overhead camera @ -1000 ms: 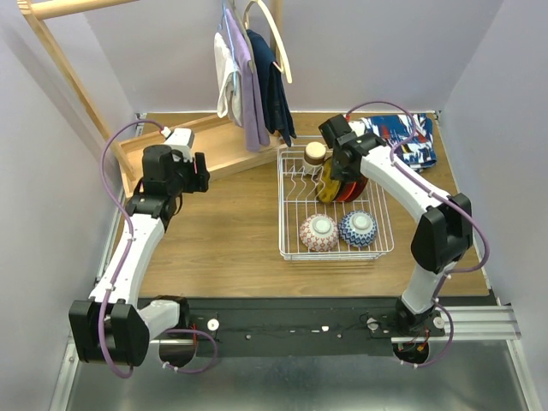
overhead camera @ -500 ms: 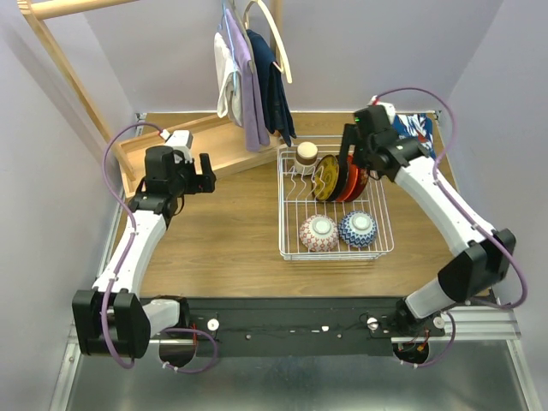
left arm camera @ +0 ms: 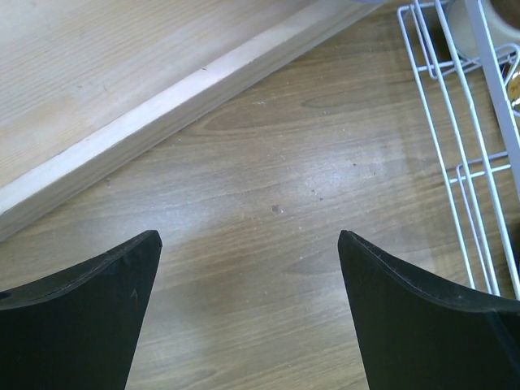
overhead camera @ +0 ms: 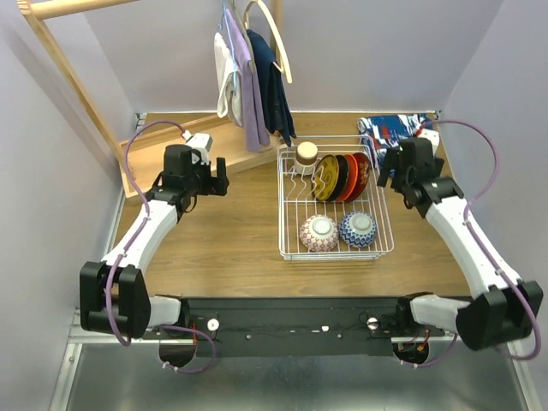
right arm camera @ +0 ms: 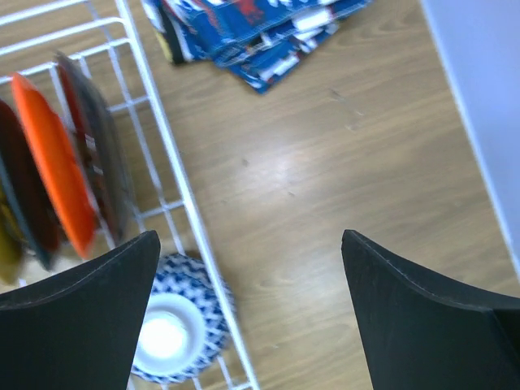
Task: Load the mixed dishes into the dish rack
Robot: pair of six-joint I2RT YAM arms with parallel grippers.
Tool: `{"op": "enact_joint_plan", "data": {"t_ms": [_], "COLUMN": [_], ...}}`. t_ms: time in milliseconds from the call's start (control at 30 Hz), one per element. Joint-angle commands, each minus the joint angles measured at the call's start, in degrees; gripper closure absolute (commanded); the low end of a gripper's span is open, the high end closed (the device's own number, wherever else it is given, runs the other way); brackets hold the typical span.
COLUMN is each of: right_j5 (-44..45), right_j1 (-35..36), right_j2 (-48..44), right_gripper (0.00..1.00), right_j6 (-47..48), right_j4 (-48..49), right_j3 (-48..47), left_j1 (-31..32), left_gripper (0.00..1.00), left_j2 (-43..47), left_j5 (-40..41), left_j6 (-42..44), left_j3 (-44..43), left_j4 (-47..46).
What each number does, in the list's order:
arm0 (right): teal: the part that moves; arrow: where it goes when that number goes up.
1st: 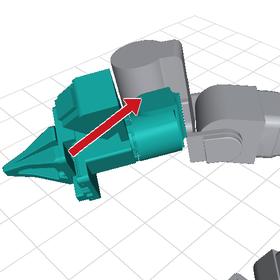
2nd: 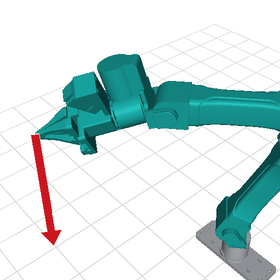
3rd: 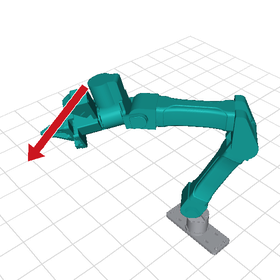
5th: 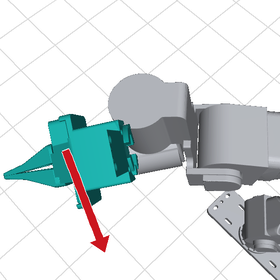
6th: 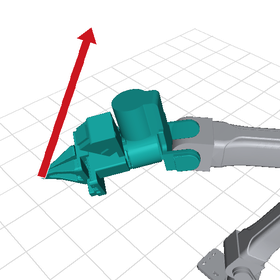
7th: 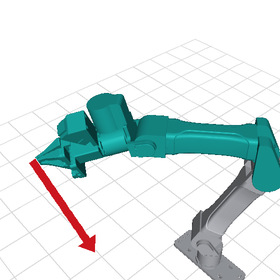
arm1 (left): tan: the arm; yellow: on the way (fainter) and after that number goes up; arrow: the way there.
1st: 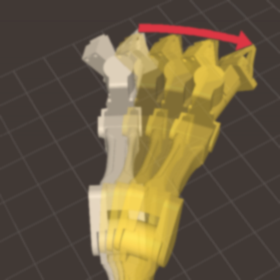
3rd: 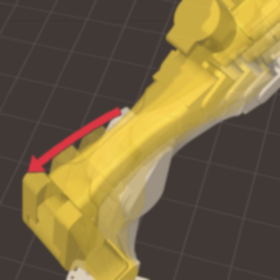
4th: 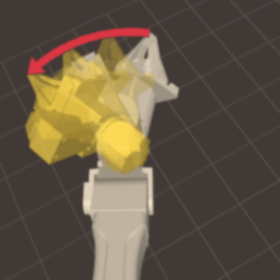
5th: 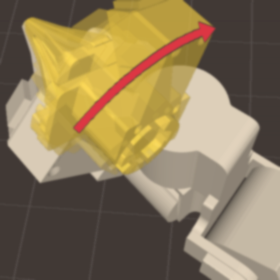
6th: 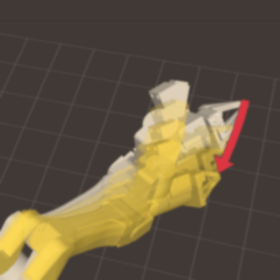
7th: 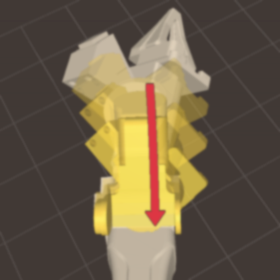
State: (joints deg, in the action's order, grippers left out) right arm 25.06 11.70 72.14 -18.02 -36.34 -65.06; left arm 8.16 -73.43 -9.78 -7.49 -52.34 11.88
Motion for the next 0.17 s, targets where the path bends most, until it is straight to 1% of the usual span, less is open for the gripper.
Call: {"op": "enact_joint_plan", "data": {"t_ms": [0,133], "right_j5": [5.62,2.28], "right_j1": [-0.80,-4.31], "right_j2": [-7.71,-11.31], "right_gripper": [0.00,0.00], "right_j6": [4.05,3.08], "right_j4": [3.82,2.85], "right_j3": [6.86,10.56], "left_j1": [1.76,3.08], "left_gripper": [0.01,0.01], "left_j2": [-2.68,-5.32], "left_j5": [1.96,4.50], "left_j6": [3.79,4.76], "left_j3": [-0.75,-3.20], "left_j4": [-1.60,-0.81]}}
